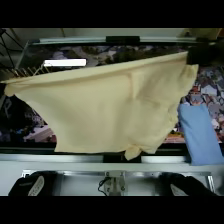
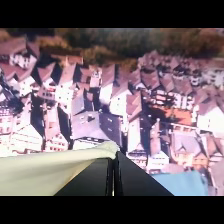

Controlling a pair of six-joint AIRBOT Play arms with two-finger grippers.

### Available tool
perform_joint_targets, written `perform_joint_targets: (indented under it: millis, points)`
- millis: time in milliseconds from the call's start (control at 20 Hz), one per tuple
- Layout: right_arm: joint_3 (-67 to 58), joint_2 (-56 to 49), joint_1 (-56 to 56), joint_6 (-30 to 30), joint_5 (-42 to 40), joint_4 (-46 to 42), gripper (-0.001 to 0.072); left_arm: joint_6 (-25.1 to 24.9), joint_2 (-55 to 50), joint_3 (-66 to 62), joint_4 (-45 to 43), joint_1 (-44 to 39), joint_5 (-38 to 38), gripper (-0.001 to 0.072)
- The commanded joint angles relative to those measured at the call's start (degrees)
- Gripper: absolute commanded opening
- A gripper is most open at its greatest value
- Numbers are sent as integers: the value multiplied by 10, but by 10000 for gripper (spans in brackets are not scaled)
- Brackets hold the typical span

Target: Fold the shirts.

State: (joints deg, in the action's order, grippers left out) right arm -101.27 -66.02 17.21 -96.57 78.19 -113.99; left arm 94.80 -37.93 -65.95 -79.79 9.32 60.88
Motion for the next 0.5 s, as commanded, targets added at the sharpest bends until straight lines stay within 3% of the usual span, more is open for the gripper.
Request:
perform_joint_targets:
  millis: [0,100,250,450]
  points:
    - [31,-138,0,-37,-147,5,54,0,-77,78,0,0,-119,33]
    - [31,-210,0,-72,-271,2,54,1,-154,70,7,1,-178,33]
    - [31,-274,0,-153,-391,0,54,1,-255,53,41,0,-239,34]
    - [31,-335,0,-208,-398,21,54,0,-359,52,96,-1,-245,35]
